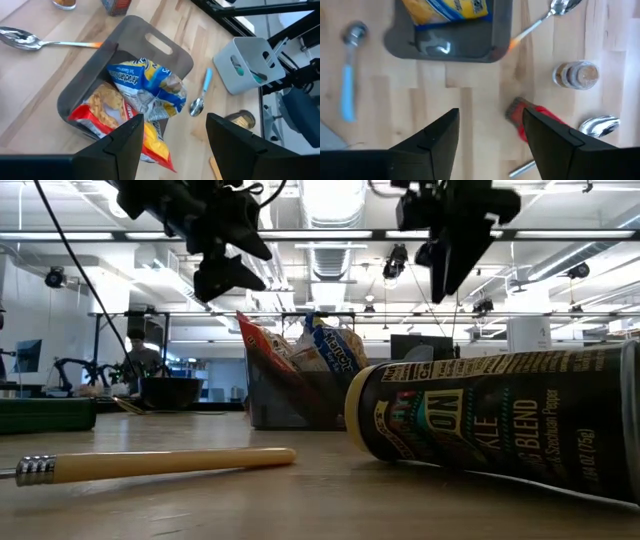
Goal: Pick & Place Food Item
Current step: Put the red spice can into the left grey bin
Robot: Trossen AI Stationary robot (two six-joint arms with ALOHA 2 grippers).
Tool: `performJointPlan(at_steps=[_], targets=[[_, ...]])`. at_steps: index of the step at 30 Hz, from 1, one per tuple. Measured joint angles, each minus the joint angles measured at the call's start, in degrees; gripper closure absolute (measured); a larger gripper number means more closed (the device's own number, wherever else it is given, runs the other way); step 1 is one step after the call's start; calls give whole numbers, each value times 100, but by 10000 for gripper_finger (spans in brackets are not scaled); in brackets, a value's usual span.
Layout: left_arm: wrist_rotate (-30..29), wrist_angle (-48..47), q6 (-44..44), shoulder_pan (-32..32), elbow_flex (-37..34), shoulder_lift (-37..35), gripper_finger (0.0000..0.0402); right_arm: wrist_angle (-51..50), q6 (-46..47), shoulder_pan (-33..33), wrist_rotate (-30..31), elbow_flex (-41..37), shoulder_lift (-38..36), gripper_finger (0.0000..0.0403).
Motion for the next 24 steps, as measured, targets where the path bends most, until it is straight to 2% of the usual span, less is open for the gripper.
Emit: performJointPlan(at_steps=[4,9,13,24], targets=[[0,-47,-70,0,0,-86,184,4,-440,-69,420,0,238,149],[0,-105,-70,0,-2,-268,184,-5,-1538,-63,1096,0,489,96],[-1,-117,-70,0,-2,-413,184,-280,-2459,-76,1154,-10,622,64],[-1,-241,-70,0,-9,-517,184,-316,-4167,-439,1120,-220,931,50]])
